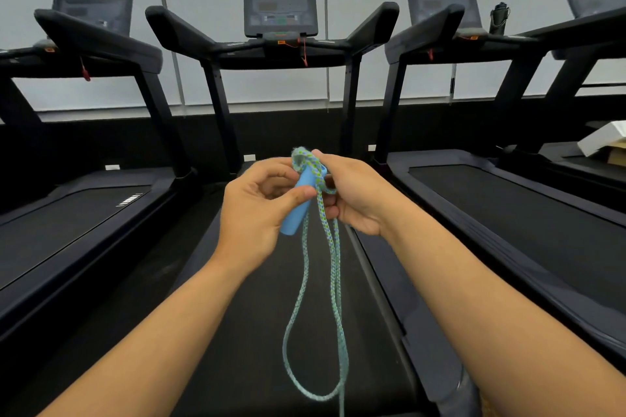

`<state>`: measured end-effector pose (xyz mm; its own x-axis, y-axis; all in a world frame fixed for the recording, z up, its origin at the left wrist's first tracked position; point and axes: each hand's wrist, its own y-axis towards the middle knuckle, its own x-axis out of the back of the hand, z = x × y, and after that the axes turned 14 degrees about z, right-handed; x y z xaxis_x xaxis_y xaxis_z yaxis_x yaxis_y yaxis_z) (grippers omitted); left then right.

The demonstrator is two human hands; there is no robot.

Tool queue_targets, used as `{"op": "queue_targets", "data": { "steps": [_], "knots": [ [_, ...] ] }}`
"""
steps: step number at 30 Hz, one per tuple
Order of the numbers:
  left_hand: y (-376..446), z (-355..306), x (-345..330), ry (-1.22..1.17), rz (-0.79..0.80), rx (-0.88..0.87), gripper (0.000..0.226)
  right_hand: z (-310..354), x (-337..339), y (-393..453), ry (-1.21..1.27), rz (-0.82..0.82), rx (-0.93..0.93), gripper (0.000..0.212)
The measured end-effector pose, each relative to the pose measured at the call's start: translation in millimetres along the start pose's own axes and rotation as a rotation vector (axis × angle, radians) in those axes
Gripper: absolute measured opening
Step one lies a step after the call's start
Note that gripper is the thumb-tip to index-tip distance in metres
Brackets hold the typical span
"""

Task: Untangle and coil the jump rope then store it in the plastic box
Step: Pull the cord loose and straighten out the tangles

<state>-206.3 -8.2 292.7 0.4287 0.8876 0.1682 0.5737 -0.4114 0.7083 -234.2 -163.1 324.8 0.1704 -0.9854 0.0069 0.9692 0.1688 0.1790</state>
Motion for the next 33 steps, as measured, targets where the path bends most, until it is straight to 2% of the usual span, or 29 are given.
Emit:
{"op": "queue_targets", "data": {
  "steps": [4,7,9,11,15,19,22,24,26,29,33],
  "knots": [
    [-0.7,3.0,0.3,0.075,-0.082,-0.062,0.017,-4.5,-8.7,1.8,0.106,0.021,-0.042,0.045],
    [-2.6,4.9,-1.1,0.202,-0.16,-0.089,0.018,-8.8,-14.6,2.7,0.233,0.102,-0.051,0.055],
    [-2.8,7.7,-0.6,0.275,-0.2,-0.04,0.018,-13.1,-15.9,3.3,0.265,0.144,-0.064,0.06],
    [-1.9,8.1,0.8,0.235,-0.184,0.034,0.017,-17.9,-17.1,4.7,0.259,0.147,-0.081,0.063],
    [-2.6,-0.8,-6.5,0.131,-0.164,0.167,0.009,-31.8,-24.1,12.7,0.065,-0.104,-0.035,0.067],
    [3.4,-7.5,-5.3,0.046,-0.2,0.24,0.026,-42.2,-22.3,26.9,-0.142,-0.253,0.008,0.077],
    [11.9,-16.4,16.1,0.296,-0.299,0.172,0.022,-38.4,-14.4,27.4,-0.295,-0.326,-0.003,0.075],
    [14.7,-28.1,27.6,0.397,-0.211,0.088,0.016,-35.3,-12.9,23.9,-0.402,-0.317,0.021,0.074],
    [14.6,-34.0,30.7,0.504,-0.023,0.068,0.011,-35.7,-14.8,22.7,-0.471,-0.305,0.036,0.081],
    [11.7,-27.2,25.5,0.721,0.193,0.164,0.037,-35.6,-22.0,19.0,-0.502,-0.246,0.057,0.075],
    [9.2,-23.1,27.3,0.793,0.303,0.233,0.052,-34.4,-23.8,16.5,-0.523,-0.229,0.081,0.065]
  ]
}}
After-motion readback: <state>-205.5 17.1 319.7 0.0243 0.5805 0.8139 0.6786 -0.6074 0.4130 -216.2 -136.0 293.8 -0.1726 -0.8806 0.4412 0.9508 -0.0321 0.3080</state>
